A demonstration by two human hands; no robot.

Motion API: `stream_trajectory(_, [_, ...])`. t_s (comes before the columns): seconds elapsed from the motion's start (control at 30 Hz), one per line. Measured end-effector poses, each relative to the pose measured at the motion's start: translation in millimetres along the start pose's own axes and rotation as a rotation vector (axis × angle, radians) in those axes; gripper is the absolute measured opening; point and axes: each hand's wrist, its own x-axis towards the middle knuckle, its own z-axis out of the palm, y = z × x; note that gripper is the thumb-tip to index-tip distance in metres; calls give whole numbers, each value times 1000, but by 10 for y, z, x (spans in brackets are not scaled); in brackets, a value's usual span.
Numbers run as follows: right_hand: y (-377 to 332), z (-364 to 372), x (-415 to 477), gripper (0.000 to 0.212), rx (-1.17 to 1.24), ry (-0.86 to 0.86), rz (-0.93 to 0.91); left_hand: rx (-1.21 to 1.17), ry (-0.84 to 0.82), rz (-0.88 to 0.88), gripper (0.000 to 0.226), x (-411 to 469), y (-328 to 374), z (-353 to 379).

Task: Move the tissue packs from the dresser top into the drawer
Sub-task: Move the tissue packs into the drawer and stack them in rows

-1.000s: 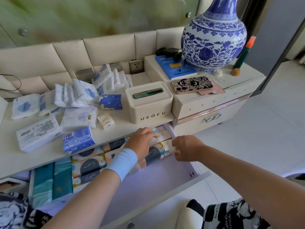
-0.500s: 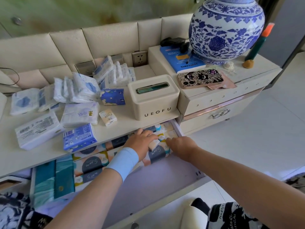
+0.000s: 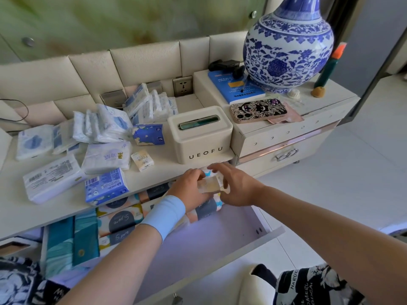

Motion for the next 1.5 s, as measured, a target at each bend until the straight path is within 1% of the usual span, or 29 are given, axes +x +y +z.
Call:
stream_trajectory(0.07, [-62,33,-3,71,-96,-15,-129,-150,-6,-79,60,-34,66,-25])
stream_trajectory(0.1, [-58,59,-1,65,-156,-29,-145,-216,-39,-109,60,-48,70,-28])
stream_trajectory(0.17, [-11,86,-2,49,-241,-66,-120,-276,-139,-139,63,-102,45,-46])
stream_trajectory(0.2, [37,77,-15,41,-293,-78,-89,-225,-193,-133,66,-130,18,-75])
stream_trajectory(0.23, [96,57,-43,36,-375,-84,-47,-99,-244,-110,70,-157,-11,-125])
stream_trajectory(0.27, [159,32,-82,33,-480,-86,-3,87,-301,-79,74,-186,-53,-186])
stream_trajectory(0.33, [275,2,-162,34,-661,-97,63,469,-450,-33,82,-247,-150,-319])
stream_trajectory(0.37, [317,3,-194,35,-694,-103,81,611,-526,-31,85,-275,-199,-369])
stream_trajectory(0.43, [345,43,-207,37,-688,-125,90,776,-600,-51,88,-317,-286,-401])
stream_trajectory(0.5, [349,136,-168,45,-703,-140,75,819,-585,-52,86,-336,-359,-375])
stream_trajectory(0.57, [361,197,-102,56,-710,-120,81,756,-526,-34,78,-326,-426,-350])
stream_trajectory(0.63, [392,233,-48,60,-766,-104,69,624,-447,-22,71,-295,-489,-346])
stream_trajectory(0.73, [441,289,31,51,-952,-99,66,450,-305,-54,67,-248,-529,-350])
stream_trajectory(0.8, [416,349,75,42,-977,-126,125,435,-241,-52,64,-234,-515,-355])
stream_trajectory(0.83, [405,374,94,42,-970,-134,148,419,-214,-53,61,-230,-511,-352])
stream_trajectory(0.87, [402,392,107,44,-976,-159,133,387,-192,-66,58,-224,-509,-347])
stream_trajectory(0.93, [446,390,125,48,-1017,-217,3,313,-170,-116,49,-213,-513,-338])
stream_trajectory(0.97, [460,375,127,49,-1023,-232,-33,294,-169,-132,44,-201,-512,-333])
stream_trajectory(1.03, [451,331,138,46,-993,-238,0,271,-182,-154,37,-181,-501,-320])
stream_trajectory(1.1, [404,312,149,42,-925,-199,116,214,-182,-178,30,-178,-466,-307])
stream_trajectory(1.17, [370,309,150,42,-825,-144,212,115,-162,-196,26,-195,-401,-312])
stream_trajectory(1.23, [400,321,132,47,-737,-154,228,-13,-136,-212,25,-214,-317,-319])
stream_trajectory(1.3, [378,289,108,49,-684,-154,182,-145,-121,-218,27,-227,-252,-312])
stream_trajectory(1.37, [269,214,94,52,-588,-25,100,-327,-119,-267,29,-238,-211,-293])
stream_trajectory(1.43, [137,170,65,63,-450,83,-86,-510,-90,-345,29,-257,-143,-289])
stream_trajectory(1.5, [5,184,16,66,-414,70,-282,-574,-79,-386,28,-271,-68,-275])
